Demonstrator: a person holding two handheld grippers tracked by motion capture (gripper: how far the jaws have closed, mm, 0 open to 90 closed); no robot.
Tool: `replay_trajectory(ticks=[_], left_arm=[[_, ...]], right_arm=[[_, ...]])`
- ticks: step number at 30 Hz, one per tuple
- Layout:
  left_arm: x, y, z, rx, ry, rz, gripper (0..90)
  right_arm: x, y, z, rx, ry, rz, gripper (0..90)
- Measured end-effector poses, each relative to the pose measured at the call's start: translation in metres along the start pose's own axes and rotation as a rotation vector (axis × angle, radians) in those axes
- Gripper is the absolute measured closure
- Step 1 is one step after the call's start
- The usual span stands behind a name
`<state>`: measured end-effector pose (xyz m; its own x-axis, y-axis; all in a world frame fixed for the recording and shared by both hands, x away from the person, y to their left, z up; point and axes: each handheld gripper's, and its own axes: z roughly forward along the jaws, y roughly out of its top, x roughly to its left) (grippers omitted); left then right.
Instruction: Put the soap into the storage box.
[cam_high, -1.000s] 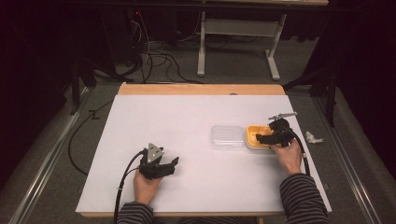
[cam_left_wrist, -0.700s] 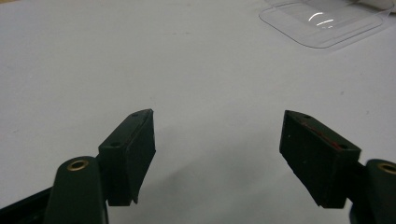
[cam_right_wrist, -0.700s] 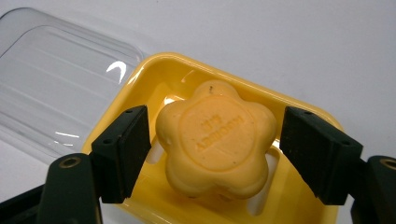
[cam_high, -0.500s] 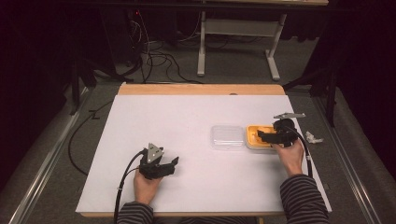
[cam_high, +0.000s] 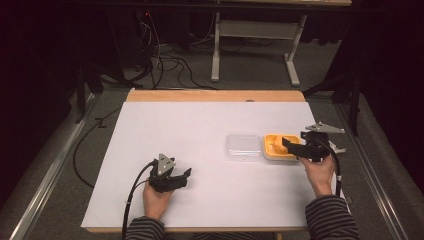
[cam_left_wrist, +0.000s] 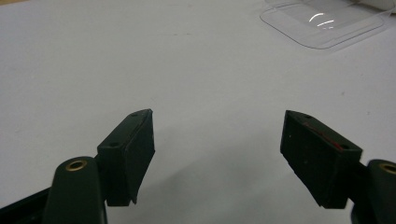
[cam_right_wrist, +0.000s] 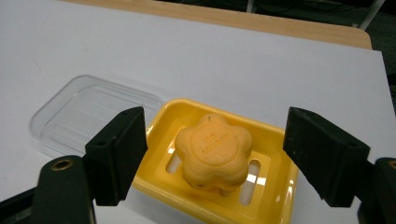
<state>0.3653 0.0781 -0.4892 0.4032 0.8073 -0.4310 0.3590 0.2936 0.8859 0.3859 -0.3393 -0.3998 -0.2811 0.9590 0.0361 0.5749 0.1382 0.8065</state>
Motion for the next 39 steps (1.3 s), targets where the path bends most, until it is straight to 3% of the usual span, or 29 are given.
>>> replay_trajectory(ticks=[12,24,39], left_arm=[[0.001,0.001,0.001,-0.001,0.003,-0.02,26.3],[0.001,0.001,0.0,0.0,0.003,-0.016,26.0],[0.002,0.001,0.001,0.005,0.005,-0.023,26.3]], right_arm=[[0.003,-0.006,-0.02,-0.096,0.03,0.017,18.5],[0.012,-0.016,-0.04,-0.169,0.04,-0.004,16.4],[0.016,-0.033,-0.055,-0.189,0.05,0.013,15.5]])
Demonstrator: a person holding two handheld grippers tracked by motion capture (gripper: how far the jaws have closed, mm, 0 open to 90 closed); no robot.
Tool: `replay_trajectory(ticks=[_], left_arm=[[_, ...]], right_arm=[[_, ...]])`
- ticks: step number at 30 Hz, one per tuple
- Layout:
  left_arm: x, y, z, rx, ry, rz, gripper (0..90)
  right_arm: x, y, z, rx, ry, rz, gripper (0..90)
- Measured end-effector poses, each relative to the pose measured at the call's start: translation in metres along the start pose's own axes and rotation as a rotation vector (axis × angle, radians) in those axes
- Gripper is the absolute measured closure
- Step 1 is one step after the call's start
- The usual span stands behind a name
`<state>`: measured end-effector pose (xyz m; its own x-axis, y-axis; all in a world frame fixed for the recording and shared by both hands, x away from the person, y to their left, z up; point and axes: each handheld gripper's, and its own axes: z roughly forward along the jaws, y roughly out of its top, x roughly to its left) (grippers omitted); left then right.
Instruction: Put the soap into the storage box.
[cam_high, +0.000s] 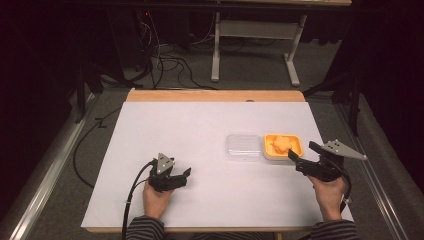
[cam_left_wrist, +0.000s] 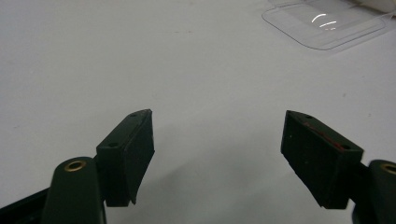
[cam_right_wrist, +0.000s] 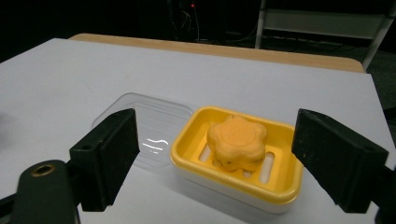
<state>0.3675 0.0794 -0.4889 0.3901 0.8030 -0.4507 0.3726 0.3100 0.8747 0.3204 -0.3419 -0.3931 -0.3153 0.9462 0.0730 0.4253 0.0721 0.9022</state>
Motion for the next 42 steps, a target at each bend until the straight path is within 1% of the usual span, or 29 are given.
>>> replay_trajectory(ticks=[3,9,11,12,14,16,18,20,25,26,27,30,33,37,38,39,42], left_arm=[[0.0,0.0,0.0,-0.001,0.0,0.001,26.3],[0.0,0.0,0.0,-0.003,0.002,0.002,26.3],[0.0,0.0,0.0,-0.002,-0.002,0.006,26.2],[-0.001,0.0,-0.001,-0.006,-0.005,0.001,26.2],[-0.001,-0.001,-0.001,-0.005,-0.005,0.008,26.2],[-0.001,0.0,-0.001,-0.005,-0.005,0.005,26.2],[-0.001,0.0,-0.001,-0.005,-0.005,0.003,26.1],[-0.001,0.0,-0.001,-0.007,-0.005,0.003,25.9],[0.0,0.0,0.0,0.0,-0.006,0.005,26.3],[0.0,0.0,-0.001,-0.001,-0.006,0.0,26.4],[-0.001,0.0,-0.001,-0.004,-0.007,-0.001,26.6],[-0.001,-0.001,-0.001,-0.005,-0.004,0.013,26.5],[-0.002,-0.001,-0.001,-0.009,-0.003,0.015,26.5],[-0.001,-0.001,-0.001,-0.003,-0.005,0.009,26.6],[-0.001,-0.001,-0.001,-0.003,-0.005,0.011,26.6],[-0.001,-0.001,-0.001,-0.004,-0.004,0.009,26.8],[-0.001,-0.001,0.0,-0.005,-0.001,0.006,26.8]], right_arm=[[0.002,-0.002,-0.001,0.003,0.0,0.002,15.5],[0.007,-0.008,-0.007,-0.009,0.007,0.005,15.8],[0.009,-0.011,-0.008,-0.006,0.01,0.004,16.9],[0.009,-0.011,-0.008,-0.006,0.01,0.004,16.9],[0.012,-0.014,-0.008,-0.006,0.018,0.009,17.7],[0.014,-0.015,-0.008,-0.006,0.023,0.007,17.8],[0.019,-0.017,-0.007,-0.003,0.026,-0.01,17.9],[0.023,-0.019,-0.006,-0.002,0.033,-0.017,17.9],[0.031,-0.018,-0.003,0.002,0.049,-0.043,18.0],[0.033,-0.018,-0.003,0.0,0.049,-0.046,18.0],[0.035,-0.019,-0.003,-0.003,0.057,-0.041,18.0],[0.036,-0.02,-0.003,-0.002,0.062,-0.044,18.3],[0.037,-0.023,-0.003,-0.007,0.064,-0.033,20.6],[0.039,-0.029,0.001,0.018,0.06,-0.034,22.1],[0.041,-0.032,0.003,0.026,0.062,-0.041,22.7],[0.044,-0.035,0.004,0.032,0.063,-0.037,23.3],[0.046,-0.037,0.006,0.035,0.067,-0.037,23.7]])
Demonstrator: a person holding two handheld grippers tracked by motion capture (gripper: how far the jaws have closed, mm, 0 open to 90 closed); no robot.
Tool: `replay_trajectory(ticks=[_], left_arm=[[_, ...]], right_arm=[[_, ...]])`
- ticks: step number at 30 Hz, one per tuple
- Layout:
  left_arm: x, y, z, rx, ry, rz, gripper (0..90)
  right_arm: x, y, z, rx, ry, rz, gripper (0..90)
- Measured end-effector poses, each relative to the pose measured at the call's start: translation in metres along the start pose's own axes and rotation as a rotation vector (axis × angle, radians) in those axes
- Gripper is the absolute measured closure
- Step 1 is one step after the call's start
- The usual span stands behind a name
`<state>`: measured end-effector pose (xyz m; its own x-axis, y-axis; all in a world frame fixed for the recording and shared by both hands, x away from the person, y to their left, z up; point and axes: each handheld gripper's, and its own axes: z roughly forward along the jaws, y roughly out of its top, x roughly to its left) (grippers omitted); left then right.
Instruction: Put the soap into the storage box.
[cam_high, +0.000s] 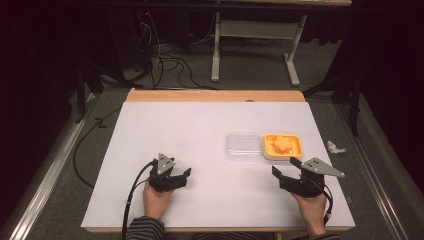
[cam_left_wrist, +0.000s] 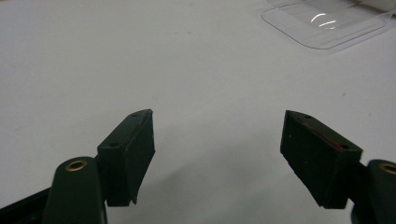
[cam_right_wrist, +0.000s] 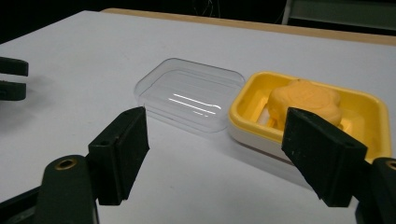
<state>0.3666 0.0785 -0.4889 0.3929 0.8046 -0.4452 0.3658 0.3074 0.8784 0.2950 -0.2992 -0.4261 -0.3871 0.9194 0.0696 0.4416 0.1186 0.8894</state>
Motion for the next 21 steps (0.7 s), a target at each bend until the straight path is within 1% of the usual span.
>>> replay_trajectory(ticks=[4,7,9,14,17,19,21], left_arm=[[0.0,0.0,0.0,-0.002,-0.001,-0.002,27.0],[0.0,-0.001,-0.001,-0.003,0.001,0.012,26.9],[0.0,-0.001,0.0,-0.002,0.002,0.013,26.9],[0.0,-0.001,0.0,0.0,0.004,0.011,27.1],[0.0,0.0,-0.001,0.0,-0.001,0.009,27.1],[-0.001,-0.001,-0.001,-0.002,-0.002,0.017,26.9],[-0.001,-0.001,-0.001,-0.003,-0.002,0.016,26.9]], right_arm=[[0.006,-0.001,0.005,0.01,0.014,0.001,24.3],[0.011,-0.002,0.01,0.009,0.022,-0.018,25.5],[0.016,-0.004,0.015,0.02,0.04,-0.026,26.8],[0.019,-0.005,0.022,0.036,0.054,-0.034,28.2],[0.021,-0.004,0.024,0.032,0.05,-0.037,28.2],[0.022,-0.004,0.029,0.043,0.054,-0.036,28.4],[0.023,-0.004,0.03,0.046,0.054,-0.036,28.5]])
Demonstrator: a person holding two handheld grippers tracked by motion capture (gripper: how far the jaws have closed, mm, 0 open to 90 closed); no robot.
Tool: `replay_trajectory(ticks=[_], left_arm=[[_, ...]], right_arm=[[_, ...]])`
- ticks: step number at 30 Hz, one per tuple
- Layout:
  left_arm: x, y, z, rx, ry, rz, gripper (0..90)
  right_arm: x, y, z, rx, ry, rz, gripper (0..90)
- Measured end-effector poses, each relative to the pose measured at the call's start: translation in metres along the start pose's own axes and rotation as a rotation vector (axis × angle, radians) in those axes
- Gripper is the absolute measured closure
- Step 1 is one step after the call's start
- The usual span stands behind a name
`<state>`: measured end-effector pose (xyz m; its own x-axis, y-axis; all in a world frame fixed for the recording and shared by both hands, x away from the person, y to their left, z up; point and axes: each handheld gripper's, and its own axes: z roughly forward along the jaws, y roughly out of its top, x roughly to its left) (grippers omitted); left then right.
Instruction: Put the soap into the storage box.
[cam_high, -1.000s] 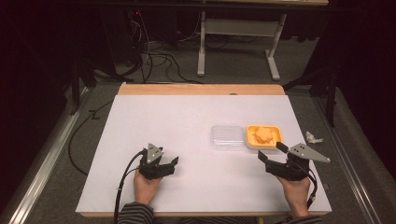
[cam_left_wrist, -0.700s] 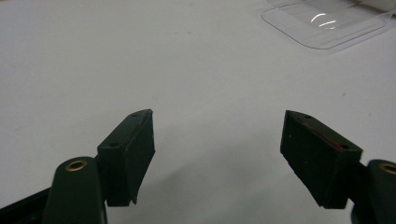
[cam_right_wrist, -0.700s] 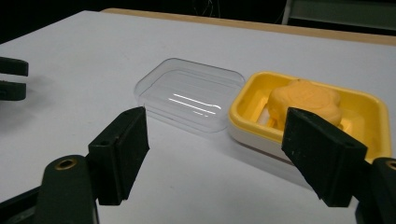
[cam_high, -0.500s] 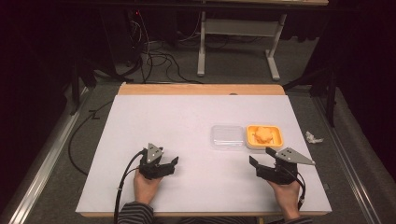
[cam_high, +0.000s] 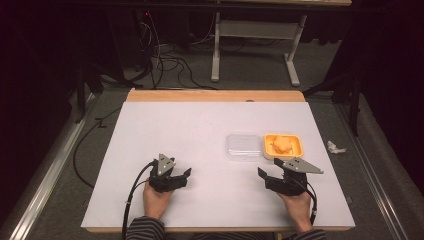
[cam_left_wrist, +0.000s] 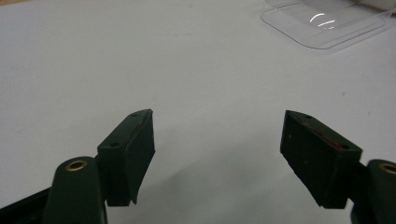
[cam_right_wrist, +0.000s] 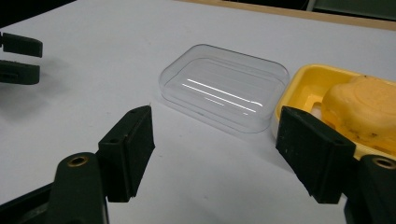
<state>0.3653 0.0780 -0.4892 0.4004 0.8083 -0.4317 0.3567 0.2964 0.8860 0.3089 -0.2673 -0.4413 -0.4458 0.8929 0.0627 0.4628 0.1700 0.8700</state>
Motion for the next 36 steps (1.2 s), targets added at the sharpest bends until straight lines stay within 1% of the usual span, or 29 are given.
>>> replay_trajectory(ticks=[2,10,11,12,14,15,17,18,20,23,26,29,32,34,36], left_arm=[[0.0,0.0,0.0,0.001,0.0,-0.001,26.8],[0.001,0.0,0.0,0.005,0.001,-0.006,26.8],[0.001,0.0,0.001,0.005,0.002,-0.006,26.8],[0.001,0.0,0.001,0.005,0.002,-0.006,26.8],[0.001,0.001,0.001,0.003,0.002,-0.014,26.8],[0.001,0.001,0.001,0.004,0.003,-0.01,26.8],[0.001,0.0,0.001,0.005,0.003,-0.003,26.8],[0.001,0.0,0.001,0.005,0.004,-0.002,26.8],[0.001,0.0,0.001,0.004,0.003,-0.006,26.9],[0.001,0.0,0.001,0.006,0.004,0.001,26.9],[0.0,0.0,0.001,0.005,0.001,-0.011,26.9],[0.0,0.0,0.0,0.005,0.002,-0.002,26.9],[0.0,0.0,0.001,0.005,0.003,-0.002,26.9],[0.001,0.0,0.001,0.006,0.003,-0.003,26.9],[0.0,0.0,0.001,0.006,0.003,-0.005,26.9]], right_arm=[[0.002,0.001,0.004,0.014,0.002,-0.005,28.7],[0.005,0.002,0.013,0.037,0.011,-0.017,29.5],[0.005,0.002,0.016,0.045,0.023,-0.019,29.7],[0.005,0.002,0.016,0.045,0.023,-0.019,29.7],[0.006,0.002,0.02,0.066,0.035,-0.023,29.8],[0.008,0.001,0.022,0.087,0.039,-0.038,29.8],[0.011,0.0,0.025,0.099,0.04,-0.054,29.8],[0.011,-0.001,0.026,0.106,0.044,-0.054,29.8],[0.011,-0.003,0.03,0.112,0.047,-0.047,29.8],[0.011,-0.004,0.033,0.115,0.043,-0.039,29.8],[0.01,-0.005,0.035,0.109,0.035,-0.037,29.8],[0.011,-0.006,0.036,0.115,0.035,-0.033,29.9],[0.012,-0.009,0.041,0.128,0.037,-0.039,30.0],[0.012,-0.008,0.041,0.132,0.037,-0.041,30.0],[0.015,-0.008,0.042,0.13,0.023,-0.067,30.4]])
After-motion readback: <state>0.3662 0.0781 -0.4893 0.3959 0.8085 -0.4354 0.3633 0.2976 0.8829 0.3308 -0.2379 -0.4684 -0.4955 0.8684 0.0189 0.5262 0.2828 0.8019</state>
